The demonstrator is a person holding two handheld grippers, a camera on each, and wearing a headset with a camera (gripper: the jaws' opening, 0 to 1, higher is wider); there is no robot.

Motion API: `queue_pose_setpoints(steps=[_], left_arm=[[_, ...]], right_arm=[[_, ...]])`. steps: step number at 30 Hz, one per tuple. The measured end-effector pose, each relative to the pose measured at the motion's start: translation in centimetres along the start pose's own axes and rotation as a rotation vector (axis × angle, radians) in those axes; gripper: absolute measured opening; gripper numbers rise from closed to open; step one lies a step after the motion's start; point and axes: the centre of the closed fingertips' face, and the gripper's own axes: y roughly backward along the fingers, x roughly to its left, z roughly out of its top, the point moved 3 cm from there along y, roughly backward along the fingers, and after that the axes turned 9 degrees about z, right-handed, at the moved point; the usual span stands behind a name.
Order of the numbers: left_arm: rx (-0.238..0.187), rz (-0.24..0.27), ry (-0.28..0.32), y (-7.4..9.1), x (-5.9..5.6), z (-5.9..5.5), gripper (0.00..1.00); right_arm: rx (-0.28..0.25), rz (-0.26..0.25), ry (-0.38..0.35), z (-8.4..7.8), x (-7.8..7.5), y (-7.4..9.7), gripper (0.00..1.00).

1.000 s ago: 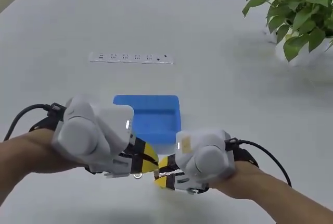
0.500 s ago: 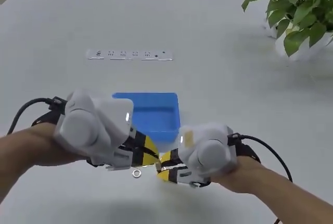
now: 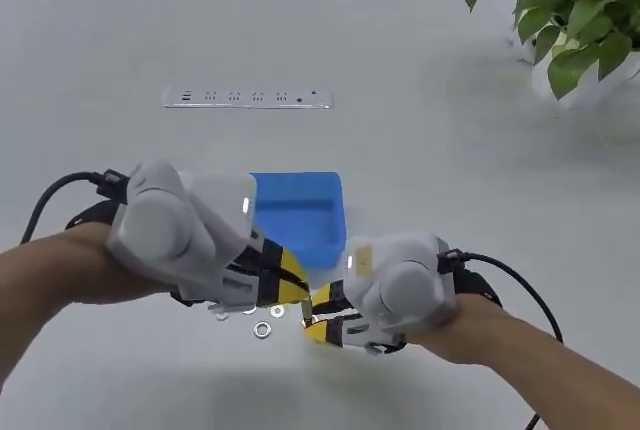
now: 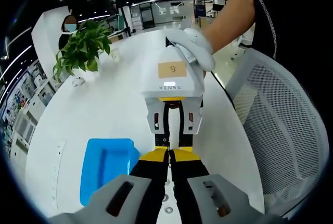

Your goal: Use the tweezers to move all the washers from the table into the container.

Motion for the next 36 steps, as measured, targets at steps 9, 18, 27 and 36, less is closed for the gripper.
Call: queue_pose_setpoints(steps=[9,18,27,36], left_arm=[[0.0,-0.03,0.026,-0.14,0.29,-0.02,0.06],[-0.003,-0.044,0.021,-0.42,0.13,0.24,0.06],[-0.004,-0.051,0.021,-0.54,0.1,0.28,0.06],[0.004,-0.051,0.017,-0.52,0.06,0.29,0.05]], right_arm=[[-0.024,-0.008,-0.03,0.25,-0.23,0.41,0.15],[-0.022,-0.006,-0.057,0.12,-0.07,0.42,0.12],[-0.019,-0.002,-0.069,0.08,-0.11,0.43,0.1],[-0.012,-0.003,-0.067,0.11,-0.1,0.41,0.1]])
